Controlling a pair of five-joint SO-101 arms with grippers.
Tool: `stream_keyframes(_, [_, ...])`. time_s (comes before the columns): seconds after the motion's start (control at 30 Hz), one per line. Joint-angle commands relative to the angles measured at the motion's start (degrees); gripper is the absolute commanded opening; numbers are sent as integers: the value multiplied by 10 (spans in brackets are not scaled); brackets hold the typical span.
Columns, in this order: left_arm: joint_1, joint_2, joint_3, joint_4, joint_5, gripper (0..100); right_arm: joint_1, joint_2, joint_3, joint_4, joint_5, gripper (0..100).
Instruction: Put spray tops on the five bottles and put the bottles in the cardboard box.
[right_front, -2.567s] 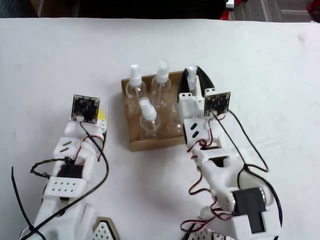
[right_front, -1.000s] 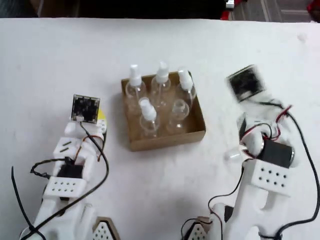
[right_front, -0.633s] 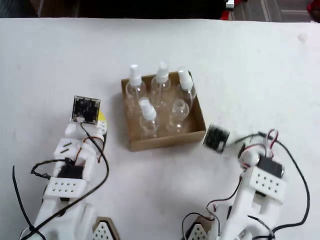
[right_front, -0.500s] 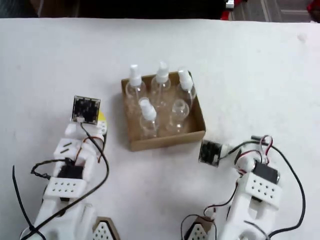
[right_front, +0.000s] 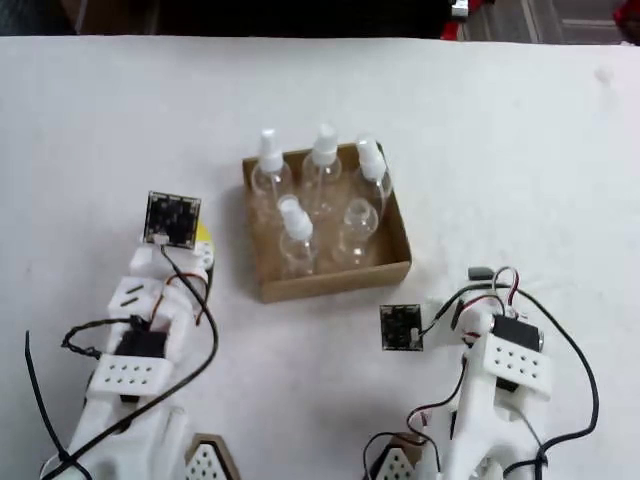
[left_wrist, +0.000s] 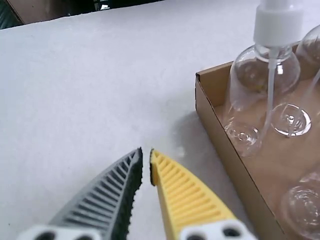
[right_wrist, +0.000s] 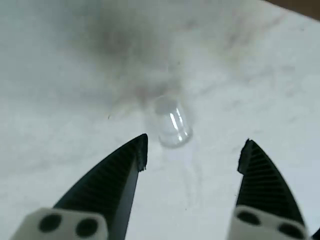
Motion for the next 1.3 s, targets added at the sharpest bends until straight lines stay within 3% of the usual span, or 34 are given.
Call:
stream_keyframes(0.0, [7, -2, -5, -18, -6, 35, -5, 41, -10, -38, 9, 265])
stream_keyframes(0.33, [7, -2, -5, -18, -6, 35, 7, 173, -40, -102, 19, 257])
stream_keyframes(0.53, [7, -2, -5, -18, -6, 35, 7, 226, -73, -102, 18, 7])
stream_keyframes(0.6, [7, -2, -5, -18, -6, 35, 11, 238, -86, -100, 17, 40])
stream_keyframes(0.77, [7, -2, -5, -18, -6, 35, 7, 232, -156, -87, -127, 19])
stream_keyframes(1.03, [7, -2, -5, -18, -6, 35, -19, 196, -358, 61, -307, 16])
stream_keyframes(1.27, [8, -3, -5, -18, -6, 35, -24, 200, -566, 222, -348, 16])
